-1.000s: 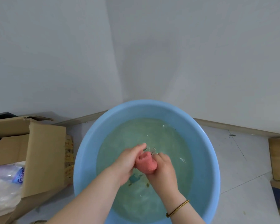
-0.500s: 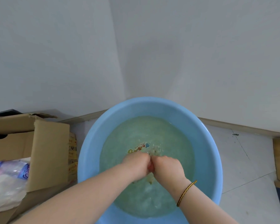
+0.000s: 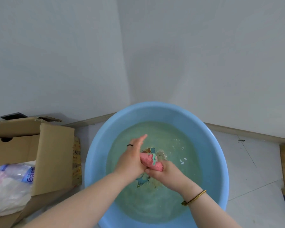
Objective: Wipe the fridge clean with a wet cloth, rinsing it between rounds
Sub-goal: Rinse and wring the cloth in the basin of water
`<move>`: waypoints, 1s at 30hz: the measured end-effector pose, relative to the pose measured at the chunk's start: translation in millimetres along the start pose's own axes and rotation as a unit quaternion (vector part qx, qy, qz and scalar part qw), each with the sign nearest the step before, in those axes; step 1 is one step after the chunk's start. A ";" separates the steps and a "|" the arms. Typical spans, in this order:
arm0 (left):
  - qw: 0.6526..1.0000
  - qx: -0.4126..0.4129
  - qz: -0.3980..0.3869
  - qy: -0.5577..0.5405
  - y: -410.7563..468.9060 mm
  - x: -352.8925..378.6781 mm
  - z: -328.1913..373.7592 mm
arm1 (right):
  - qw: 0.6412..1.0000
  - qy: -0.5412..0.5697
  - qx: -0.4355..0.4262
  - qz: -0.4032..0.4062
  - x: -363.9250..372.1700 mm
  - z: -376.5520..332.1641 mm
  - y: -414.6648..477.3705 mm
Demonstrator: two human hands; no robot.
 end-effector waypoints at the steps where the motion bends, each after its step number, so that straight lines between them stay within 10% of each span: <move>1: 0.989 -0.059 0.006 -0.135 2.2 -0.6 -4.6 | 0.994 -0.052 -0.039 0.085 -1.1 -2.6 -1.6; 4: 0.912 -0.165 -0.096 -0.362 -2.4 -3.7 -6.6 | 0.885 -0.226 -0.202 0.353 -11.1 -1.5 -5.4; 10: 0.757 -0.176 -0.438 -0.452 -21.4 1.3 11.8 | 0.713 -0.256 -0.441 0.481 -19.7 -4.1 -6.5; 18: 0.536 -0.078 -0.518 -0.661 -18.5 8.8 23.4 | 0.657 -0.247 -0.503 0.504 -15.9 -15.1 -17.9; 25: 0.769 -0.180 -0.434 -0.433 -19.8 1.8 19.8 | 0.698 -0.417 -0.432 0.390 -18.8 -11.1 -6.2; 28: 0.884 -0.161 -0.421 -0.127 -8.9 8.8 10.6 | 0.762 -0.518 -0.269 0.279 -7.3 -17.9 -8.6; 30: 0.892 -0.058 -0.433 0.118 -5.5 10.7 11.2 | 0.836 -0.508 -0.133 0.160 6.5 -12.6 -9.8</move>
Point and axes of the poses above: each hand's wrist, its own y-axis towards the middle knuckle, its own x-axis out of the palm, z = x × y, the point moved 2 cm from there along y, towards the middle knuckle, and after that the axes turned 11 degrees about x, right-handed, at the moved point
